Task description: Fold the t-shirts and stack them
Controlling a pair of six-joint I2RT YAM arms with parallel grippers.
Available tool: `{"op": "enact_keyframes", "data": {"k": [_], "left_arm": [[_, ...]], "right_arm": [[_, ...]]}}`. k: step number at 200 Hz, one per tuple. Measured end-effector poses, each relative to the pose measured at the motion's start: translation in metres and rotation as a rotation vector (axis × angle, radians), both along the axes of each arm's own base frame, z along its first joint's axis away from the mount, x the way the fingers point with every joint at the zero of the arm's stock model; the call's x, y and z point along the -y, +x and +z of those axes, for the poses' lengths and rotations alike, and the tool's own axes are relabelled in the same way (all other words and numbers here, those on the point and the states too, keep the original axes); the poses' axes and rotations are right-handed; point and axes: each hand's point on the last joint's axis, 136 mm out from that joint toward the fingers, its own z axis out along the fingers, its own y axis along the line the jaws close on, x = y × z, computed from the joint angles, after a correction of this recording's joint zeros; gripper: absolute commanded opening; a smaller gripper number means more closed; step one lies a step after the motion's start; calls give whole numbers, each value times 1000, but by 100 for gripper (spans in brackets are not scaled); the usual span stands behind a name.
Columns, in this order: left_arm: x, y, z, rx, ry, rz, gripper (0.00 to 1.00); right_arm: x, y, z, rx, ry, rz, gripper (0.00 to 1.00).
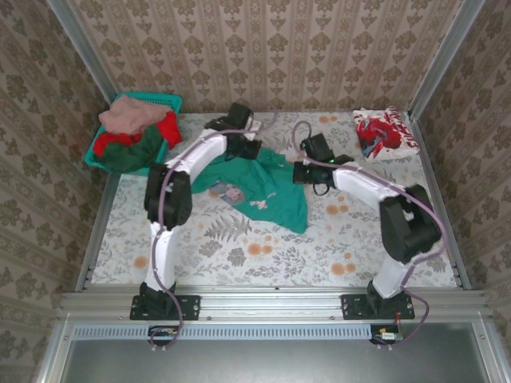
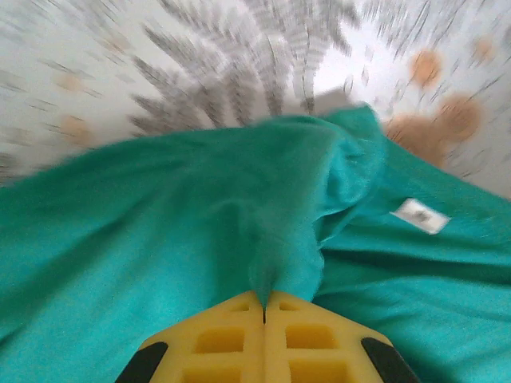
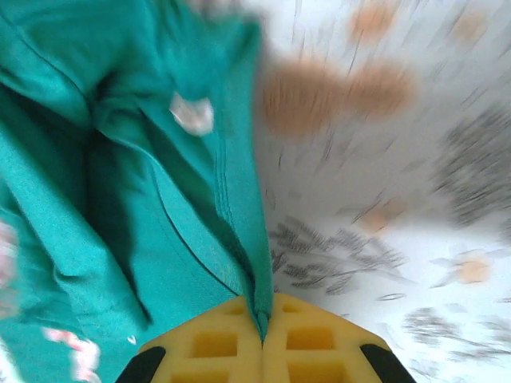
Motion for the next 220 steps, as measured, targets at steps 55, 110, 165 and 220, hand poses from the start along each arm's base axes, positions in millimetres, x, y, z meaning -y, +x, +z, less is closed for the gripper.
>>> {"op": "enact_keyframes", "data": {"k": [55,110,165,220], "left_arm": [[-134,-11,326,639,-248,257,0],[-192,-119,389,833,-402,361,0],[-173,-83,170,368,-404,447,0],[-222,-84,7,-22,-228,722,0]], "right_arm": [[73,15,301,658,-38,-134,0],[86,-40,414,930,-39,-118,0],[43,12,388,854,40,15,0],[-30,189,202,485,35,132,60]]}}
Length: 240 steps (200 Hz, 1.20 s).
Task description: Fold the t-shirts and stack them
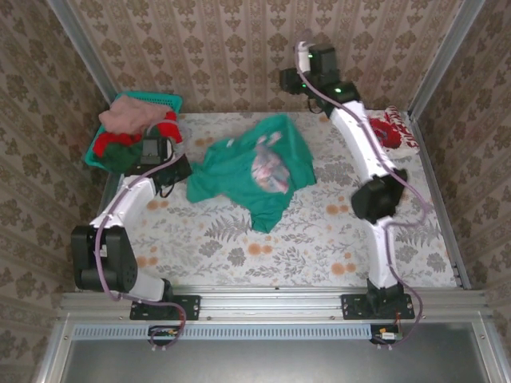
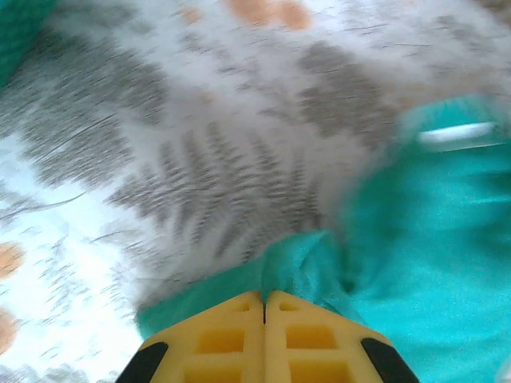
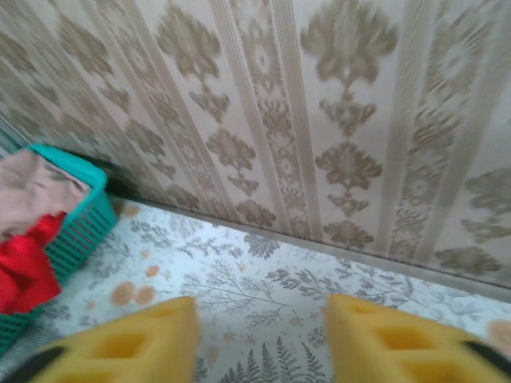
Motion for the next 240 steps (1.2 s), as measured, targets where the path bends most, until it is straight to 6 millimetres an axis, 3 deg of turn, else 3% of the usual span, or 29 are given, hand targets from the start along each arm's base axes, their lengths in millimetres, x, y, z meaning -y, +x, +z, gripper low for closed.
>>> {"op": "enact_keyframes", "data": {"k": [12,24,46,62,77,87,98,113,131,152,172,208,240], "left_arm": [[-16,-8,-14,-44,15,50,0],[-27,-17,-27,-81,24,90,0],[-42,-30,-44,-134,44,137,0],[-48,-35,-48,-157,56,155,15],[-49,-35,-49,-158,62,158,29],[-49,-35,-49,-158,57,159,31],[-48,-34,-48,-155,53,154,37],[-46,-33,-48,-151,45,146,40],[-44,-32,-48,-148,40,132,56],[-43,-34,-52,-151,39,124,71],[-43,-44,-62,-176,49,115,73],[-41,-73,-77,-223,62,92,69],[-36,-91,-94,-266,56,66,68]], "right_arm": [[-3,7,-32,-75,-19,7,64],[0,-4,-55,-173,-47,7,65],[-2,-42,-67,-304,-120,16,64],[-23,-85,-78,-375,-231,55,68],[-56,-142,-96,-415,-296,158,69],[-78,-179,-107,-435,-310,238,71],[-89,-200,-112,-429,-307,279,71],[-82,-206,-115,-386,-288,273,73],[-63,-212,-119,-337,-246,234,73],[-44,-236,-136,-316,-190,206,69],[-56,-270,-165,-337,-168,243,63],[-94,-347,-242,-485,-198,367,53],[-116,-366,-277,-554,-230,398,49]]}}
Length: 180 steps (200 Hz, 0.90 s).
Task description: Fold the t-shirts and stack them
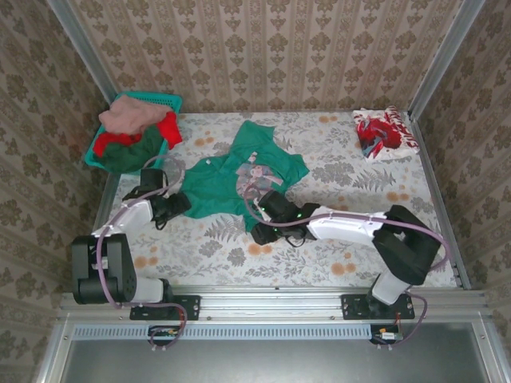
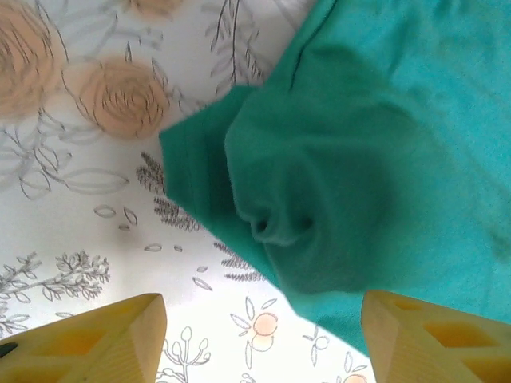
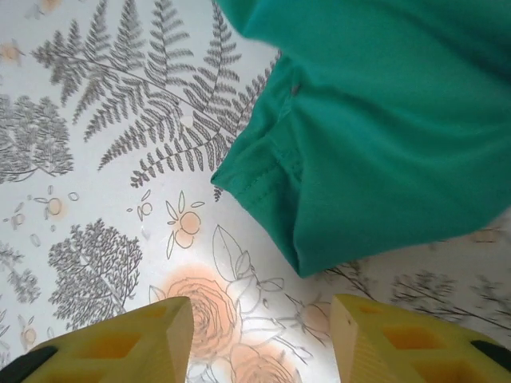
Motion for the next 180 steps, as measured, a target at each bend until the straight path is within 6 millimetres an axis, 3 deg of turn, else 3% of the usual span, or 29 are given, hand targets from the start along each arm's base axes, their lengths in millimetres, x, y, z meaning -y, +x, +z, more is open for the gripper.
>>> {"op": "enact_keyframes", "data": {"k": [22,61,97,129,155,180], "left_arm": [[3,-6,-9,-24,-18,-9,69],[7,11,-24,-59,-24,-19,63],[4,14,-28,-139,-8,-11,47],[-4,13,-31,-195,35,-3,18],[0,26,-28,-170,22,-19,0],[12,55,-9,-70,-5,-49,0]], "right_arm": [[-15,2,-14,-12,-32,12,52],[-35,31,-15,51,-92,-9,50],[-39,42,-18,81,-154,-3,47],[-37,40,-33,105,-256,19,35],[-32,39,-33,130,-310,36,13],[-21,42,-29,167,-363,46,0]]}}
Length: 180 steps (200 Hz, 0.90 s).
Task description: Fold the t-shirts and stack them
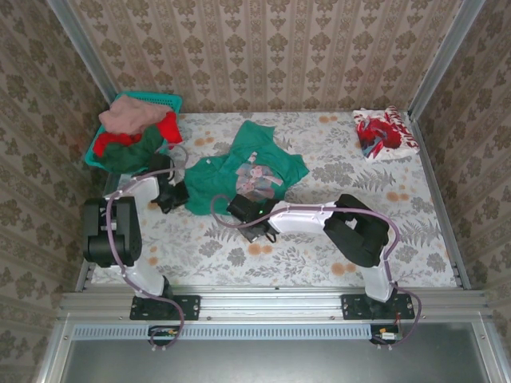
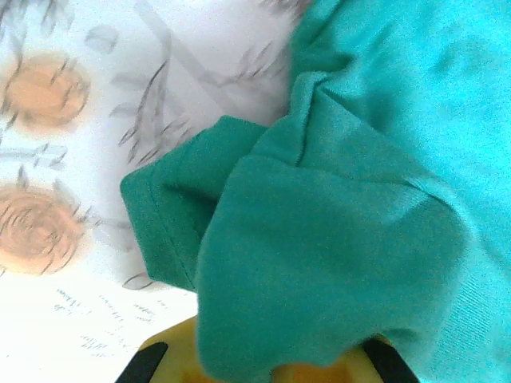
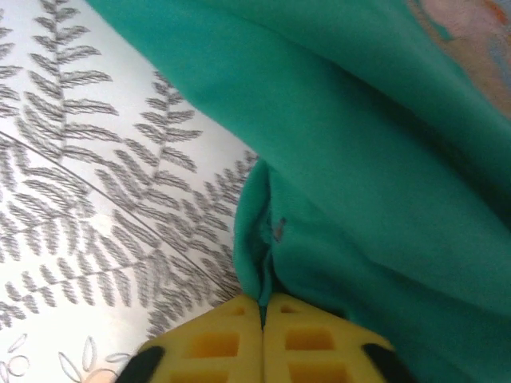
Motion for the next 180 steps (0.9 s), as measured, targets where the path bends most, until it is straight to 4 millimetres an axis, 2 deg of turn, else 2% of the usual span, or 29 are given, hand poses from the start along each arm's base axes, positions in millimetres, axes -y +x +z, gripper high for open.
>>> {"op": "enact_keyframes", "data": {"k": [23,36,44,56,69,94,104,117,133,146,180], "left_arm": [[3,15,24,80,-14,-5,0],[4,18,42,123,-30,-5,0],[3,20,55,154,-39,0,0],[1,22,81,205,-52,11,0],[0,25,117,282,-60,24,0],[-1,29,208,490,-80,43,0],[-1,29,245,575,-88,49,0],[-1,31,288,670,-96,55,0],[-1,40,328,756,-103,56,0],[0,52,349,797,-108,52,0],[12,114,395,873,-148,9,0]], "right_arm": [[24,-4,13,27,-52,-1,0],[39,-5,33,47,-46,-4,0],[49,-2,53,69,-23,-14,0],[64,8,94,119,46,-39,0],[89,21,151,211,151,-87,0],[144,35,260,426,345,-175,0],[161,39,292,495,405,-195,0],[176,48,323,558,454,-216,0],[191,73,348,603,481,-243,0],[200,105,360,617,485,-271,0],[212,190,388,654,453,-317,0]]}}
